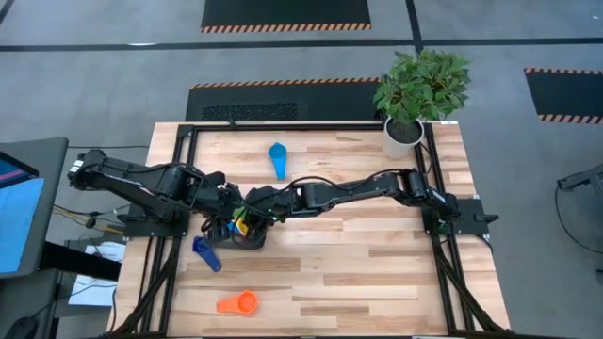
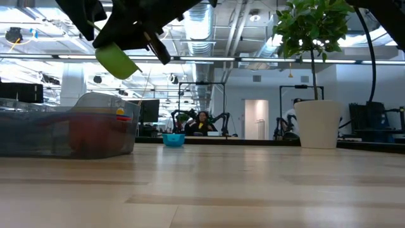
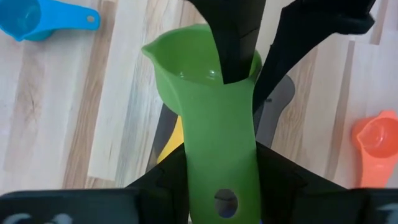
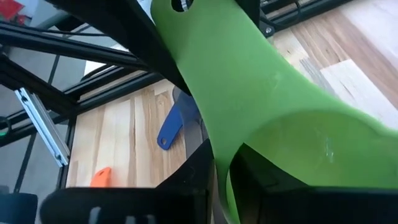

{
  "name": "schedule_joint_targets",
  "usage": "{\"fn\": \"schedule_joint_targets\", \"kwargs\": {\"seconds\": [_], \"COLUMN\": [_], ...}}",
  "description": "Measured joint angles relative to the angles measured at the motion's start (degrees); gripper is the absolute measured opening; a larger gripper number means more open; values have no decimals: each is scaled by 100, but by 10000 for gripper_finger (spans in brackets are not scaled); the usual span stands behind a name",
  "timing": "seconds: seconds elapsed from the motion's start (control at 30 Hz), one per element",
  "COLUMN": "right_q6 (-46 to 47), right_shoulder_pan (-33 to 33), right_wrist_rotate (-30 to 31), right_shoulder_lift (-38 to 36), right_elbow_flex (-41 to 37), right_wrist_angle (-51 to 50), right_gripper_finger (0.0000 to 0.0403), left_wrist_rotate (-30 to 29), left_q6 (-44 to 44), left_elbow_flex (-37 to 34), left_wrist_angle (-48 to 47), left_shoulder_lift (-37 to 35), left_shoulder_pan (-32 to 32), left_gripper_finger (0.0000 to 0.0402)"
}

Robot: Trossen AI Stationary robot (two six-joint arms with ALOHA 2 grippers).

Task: Nest measuring cups in basket
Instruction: Stack the green measuring cup on top of the yellow measuring cup in the black bin

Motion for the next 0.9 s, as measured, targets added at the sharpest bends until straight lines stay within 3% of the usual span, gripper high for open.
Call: {"fn": "schedule_joint_targets", "kwargs": {"seconds": [0.9], "right_q6": [-16], "right_shoulder_pan": [13], "right_wrist_rotate": [-210], "right_shoulder_lift": [-198], "right_elbow_flex": [-9], "right_wrist_angle": [-211], "right_gripper_finger": [70], "left_wrist_rotate": [97], "left_q6": [-68], "left_elbow_flex": [-7], "left_wrist_angle": [-256], "left_shoulder_lift": [2], "left_shoulder_pan": [-2], "left_gripper_finger": [120]}}
